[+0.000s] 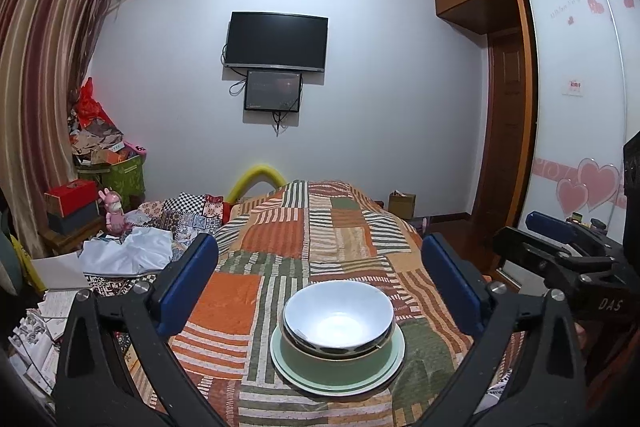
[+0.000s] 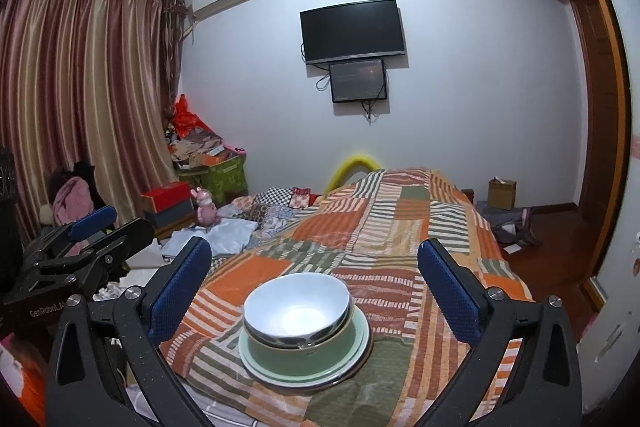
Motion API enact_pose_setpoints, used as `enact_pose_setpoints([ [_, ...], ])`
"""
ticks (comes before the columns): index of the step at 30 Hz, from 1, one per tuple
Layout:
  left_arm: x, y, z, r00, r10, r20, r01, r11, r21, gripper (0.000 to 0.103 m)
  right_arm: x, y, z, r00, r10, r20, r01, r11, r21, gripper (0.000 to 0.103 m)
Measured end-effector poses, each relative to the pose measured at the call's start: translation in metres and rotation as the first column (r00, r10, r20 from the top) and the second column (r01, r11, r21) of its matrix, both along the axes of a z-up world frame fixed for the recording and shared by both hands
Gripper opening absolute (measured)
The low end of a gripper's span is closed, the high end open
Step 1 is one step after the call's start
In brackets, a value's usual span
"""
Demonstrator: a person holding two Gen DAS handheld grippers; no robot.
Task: Organize plates and bowls
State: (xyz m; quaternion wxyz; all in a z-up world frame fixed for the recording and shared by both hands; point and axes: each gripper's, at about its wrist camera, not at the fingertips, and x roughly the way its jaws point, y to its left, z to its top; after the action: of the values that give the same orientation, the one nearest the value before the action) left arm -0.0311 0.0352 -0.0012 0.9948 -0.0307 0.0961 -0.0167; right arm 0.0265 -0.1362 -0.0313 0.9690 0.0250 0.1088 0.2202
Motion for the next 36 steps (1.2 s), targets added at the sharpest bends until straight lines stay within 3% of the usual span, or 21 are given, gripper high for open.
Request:
enact_pose_setpoints([
  [36,0.0034,0.0007,-0.0053,1.0,-0.012,-0.011,0.012,1.0,-0.014,0.103,-0.0078,-0.0022,0.0015,1.0,-0.014,0.019,0.014,1.0,-0.015,0.103],
])
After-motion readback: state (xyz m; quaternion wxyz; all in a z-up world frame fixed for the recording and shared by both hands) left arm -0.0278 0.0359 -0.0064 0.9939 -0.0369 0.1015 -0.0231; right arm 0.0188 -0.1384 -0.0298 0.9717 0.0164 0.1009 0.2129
